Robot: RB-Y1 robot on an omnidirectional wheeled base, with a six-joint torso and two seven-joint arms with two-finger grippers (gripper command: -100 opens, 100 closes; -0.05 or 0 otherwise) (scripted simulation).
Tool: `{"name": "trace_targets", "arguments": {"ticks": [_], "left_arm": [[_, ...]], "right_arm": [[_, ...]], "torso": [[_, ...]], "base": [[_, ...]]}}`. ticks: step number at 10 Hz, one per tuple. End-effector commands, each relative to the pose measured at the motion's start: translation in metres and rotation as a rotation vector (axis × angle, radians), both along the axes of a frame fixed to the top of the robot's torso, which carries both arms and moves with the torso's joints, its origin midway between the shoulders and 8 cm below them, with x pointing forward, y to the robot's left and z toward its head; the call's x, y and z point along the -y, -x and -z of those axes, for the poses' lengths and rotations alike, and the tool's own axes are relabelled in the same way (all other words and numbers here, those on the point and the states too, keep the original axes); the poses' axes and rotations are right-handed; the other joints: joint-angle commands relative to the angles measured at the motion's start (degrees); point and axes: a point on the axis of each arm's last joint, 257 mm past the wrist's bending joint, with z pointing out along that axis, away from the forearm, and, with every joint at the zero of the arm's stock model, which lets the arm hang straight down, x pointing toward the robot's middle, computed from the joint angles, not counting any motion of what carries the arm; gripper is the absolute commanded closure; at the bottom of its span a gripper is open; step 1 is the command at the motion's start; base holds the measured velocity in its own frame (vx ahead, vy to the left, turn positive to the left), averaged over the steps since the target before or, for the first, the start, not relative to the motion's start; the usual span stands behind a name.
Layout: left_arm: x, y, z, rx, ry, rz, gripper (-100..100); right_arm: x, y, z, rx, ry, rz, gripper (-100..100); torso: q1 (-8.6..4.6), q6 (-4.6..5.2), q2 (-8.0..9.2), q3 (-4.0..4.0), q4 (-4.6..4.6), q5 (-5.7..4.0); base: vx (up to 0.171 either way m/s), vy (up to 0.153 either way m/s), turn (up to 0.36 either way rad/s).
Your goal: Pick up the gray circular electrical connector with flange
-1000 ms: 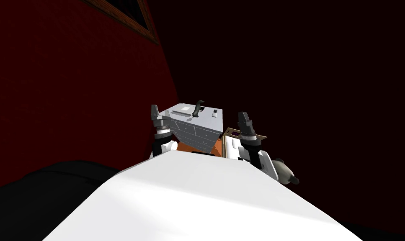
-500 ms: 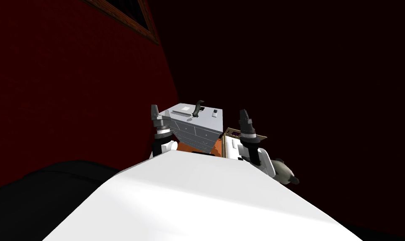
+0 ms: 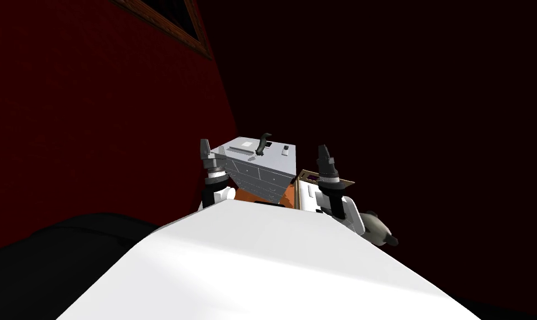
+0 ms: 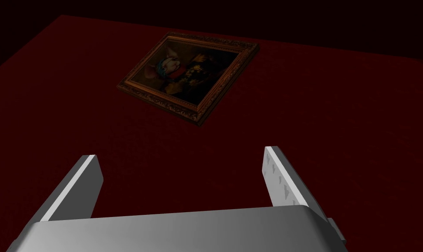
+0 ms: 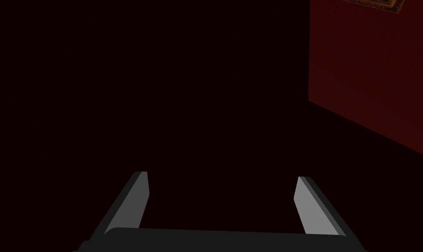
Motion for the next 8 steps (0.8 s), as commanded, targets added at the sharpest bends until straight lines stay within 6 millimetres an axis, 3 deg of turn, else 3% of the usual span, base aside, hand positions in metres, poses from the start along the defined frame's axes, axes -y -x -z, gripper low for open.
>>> {"name": "trace_targets", "arguments": {"ticks": [1,8], "left_arm": [[0.0,0.0,0.0,0.0,0.0,0.0,0],[0.0,0.0,0.0,0.0,0.0,0.0,0]], "right_arm": [[0.0,0.0,0.0,0.0,0.0,0.0,-100],[0.0005,-0.0042,-0.0058,0.011,-0.064,-0.061,-100]], "torso": [[0.0,0.0,0.0,0.0,0.0,0.0],[0.0,0.0,0.01,0.01,0.0,0.0]], "base": [[0.015,-0.015,-0.049],[-0.011,0.011,0.036]]}}
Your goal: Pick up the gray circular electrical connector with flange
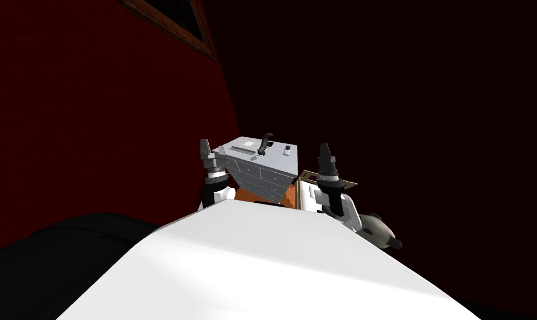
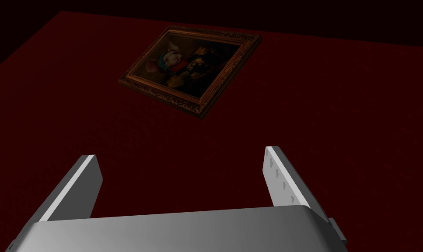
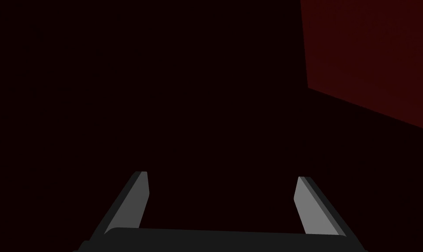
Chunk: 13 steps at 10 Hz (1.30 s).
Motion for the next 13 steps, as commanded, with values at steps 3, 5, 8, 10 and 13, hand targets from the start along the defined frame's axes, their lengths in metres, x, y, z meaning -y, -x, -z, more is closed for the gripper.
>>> {"name": "trace_targets", "arguments": {"ticks": [3,5,8,10,13], "left_arm": [[0.0,0.0,0.0,0.0,0.0,0.0,0],[0.0,0.0,0.0,0.0,0.0,0.0,0],[0.0,0.0,0.0,0.0,0.0,0.0,0],[0.0,0.0,0.0,0.0,0.0,0.0,0],[0.0,0.0,0.0,0.0,0.0,0.0,0]], "right_arm": [[0.0,0.0,0.0,0.0,0.0,0.0,-100],[0.0,0.0,0.0,0.0,0.0,0.0,-100],[-0.001,-0.012,-0.003,0.02,0.061,0.067,-100],[-0.001,-0.012,-0.003,0.021,0.065,0.071,-100],[-0.001,-0.012,-0.003,0.021,0.065,0.071,-100]], "torso": [[0.0,0.0,0.0,0.0,0.0,0.0],[0.01,0.0,0.0,0.0,0.0,0.0],[0.0,0.0,-0.01,-0.01,0.0,0.0],[-0.03,0.0,-0.05,-0.03,-0.01,-0.01],[0.04,-0.01,0.03,0.02,0.01,0.01]], "base": [[0.002,-0.002,-0.005],[-0.003,0.003,0.009],[0.007,-0.008,-0.024],[0.002,-0.002,-0.007],[-0.006,0.006,0.018]]}}
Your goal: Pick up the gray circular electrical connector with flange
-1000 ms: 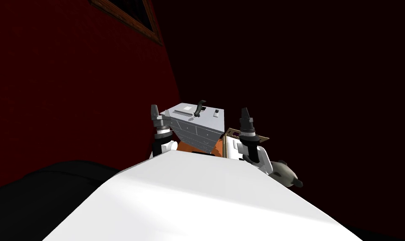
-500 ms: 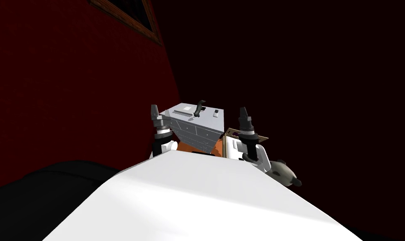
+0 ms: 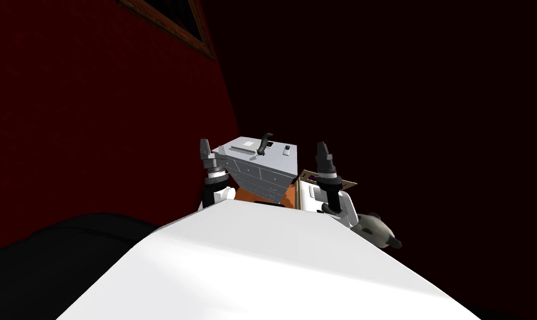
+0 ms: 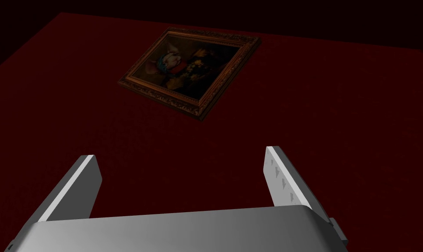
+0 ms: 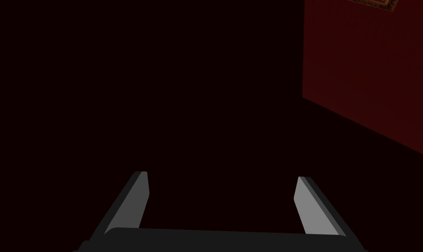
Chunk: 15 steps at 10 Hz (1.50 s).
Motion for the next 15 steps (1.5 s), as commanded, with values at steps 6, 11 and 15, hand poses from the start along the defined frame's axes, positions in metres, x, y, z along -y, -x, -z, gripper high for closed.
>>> {"name": "trace_targets", "arguments": {"ticks": [6,11,15], "left_arm": [[0.0,0.0,0.0,0.0,0.0,0.0,0],[0.0,0.0,0.0,0.0,0.0,0.0,0],[0.0,0.0,0.0,0.0,0.0,0.0,0]], "right_arm": [[0.001,-0.009,0.02,-0.052,0.076,0.003,-100],[0.014,-0.027,0.073,-0.183,0.247,0.019,-100],[0.031,-0.035,0.109,-0.271,0.36,0.035,-100]], "torso": [[0.0,0.0,0.08,0.04,0.01,0.0],[0.03,0.01,0.3,0.18,0.07,0.01],[0.01,0.01,0.18,0.11,0.05,0.01]], "base": [[-0.018,0.005,0.003],[-0.088,0.03,0.037],[-0.058,0.024,0.037]]}}
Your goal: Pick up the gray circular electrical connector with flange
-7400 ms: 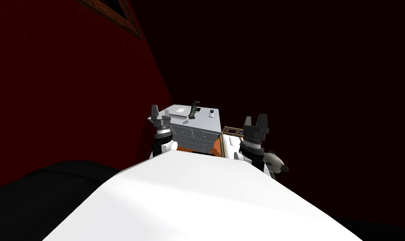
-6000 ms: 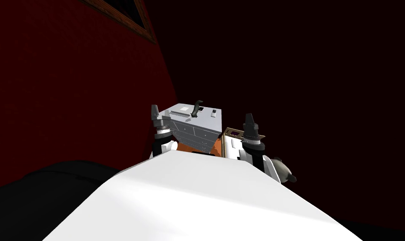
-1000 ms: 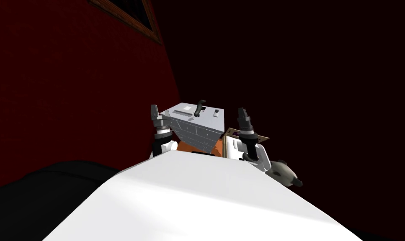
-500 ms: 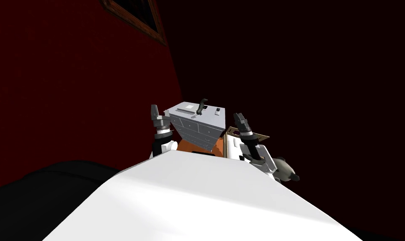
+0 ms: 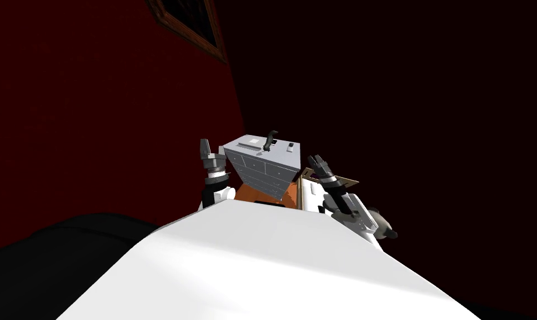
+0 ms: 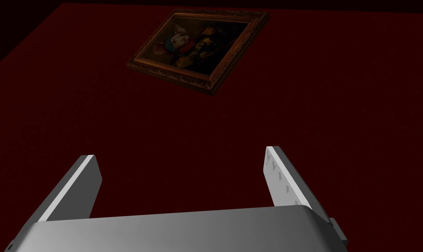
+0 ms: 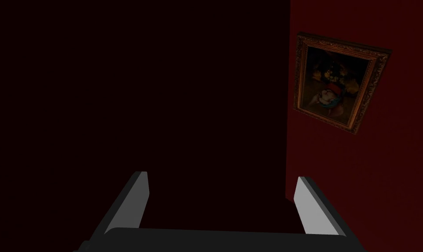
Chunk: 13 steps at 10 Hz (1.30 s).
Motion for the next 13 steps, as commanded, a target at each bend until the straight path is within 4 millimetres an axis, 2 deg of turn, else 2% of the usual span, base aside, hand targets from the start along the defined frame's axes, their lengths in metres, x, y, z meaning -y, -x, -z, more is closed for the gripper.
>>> {"name": "trace_targets", "arguments": {"ticks": [1,2,3,4,5,6,7,8,9,10,12,13], "left_arm": [[0.0,0.0,0.0,0.0,0.0,0.0,0],[0.0,0.0,0.0,0.0,0.0,0.0,0],[0.0,0.0,0.0,0.0,0.0,0.0,0],[0.0,0.0,0.0,0.0,0.0,0.0,0],[0.0,0.0,0.0,0.0,0.0,0.0,0],[0.0,0.0,0.0,0.0,0.0,0.0,0],[0.0,0.0,0.0,0.0,0.0,0.0,0],[0.0,0.0,0.0,0.0,0.0,0.0,0],[0.0,0.0,0.0,0.0,0.0,0.0,0],[0.0,0.0,0.0,0.0,0.0,0.0,0],[0.0,0.0,0.0,0.0,0.0,0.0,0],[0.0,0.0,0.0,0.0,0.0,0.0,0]], "right_arm": [[0.004,0.0,0.008,-0.024,0.041,0.0,-100],[0.015,-0.002,0.027,-0.07,0.089,0.014,-100],[0.016,-0.002,0.027,-0.072,0.108,0.009,-100],[0.03,-0.004,0.047,-0.121,0.155,0.025,-100],[0.03,-0.004,0.046,-0.122,0.178,0.019,-100],[0.046,-0.004,0.067,-0.173,0.225,0.036,-100],[0.047,-0.004,0.066,-0.175,0.252,0.029,-100],[0.065,-0.002,0.086,-0.228,0.294,0.048,-100],[0.067,-0.003,0.085,-0.23,0.324,0.041,-100],[0.086,0.001,0.105,-0.284,0.368,0.059,-100],[0.089,0.0,0.102,-0.286,0.404,0.051,-100],[0.11,0.005,0.121,-0.342,0.457,0.068,-100]], "torso": [[0.0,0.0,0.0,0.0,0.0,0.0],[-0.01,0.01,-0.04,-0.01,0.0,0.01],[0.01,0.0,-0.08,-0.04,-0.01,0.01],[-0.03,0.01,-0.07,-0.03,-0.01,0.0],[0.0,0.01,-0.09,-0.05,-0.01,0.0],[-0.03,0.01,-0.08,-0.04,-0.01,0.0],[0.01,0.0,-0.1,-0.05,-0.01,0.01],[-0.01,0.02,-0.08,-0.04,-0.01,0.01],[0.04,0.0,-0.02,-0.01,0.0,0.01],[0.03,0.01,-0.04,-0.02,0.0,0.02],[0.03,0.02,-0.12,-0.06,-0.01,0.02],[-0.03,0.01,-0.2,-0.1,-0.03,0.0]], "base": [[-0.056,0.025,0.043],[-0.041,0.035,0.102],[-0.051,0.019,0.019],[-0.036,0.033,0.097],[-0.049,0.022,0.033],[-0.041,0.038,0.112],[-0.047,0.029,0.04],[-0.066,0.044,0.108],[-0.059,0.04,0.055],[-0.051,0.05,0.129],[-0.019,0.028,0.019],[-0.013,0.04,0.131]]}}
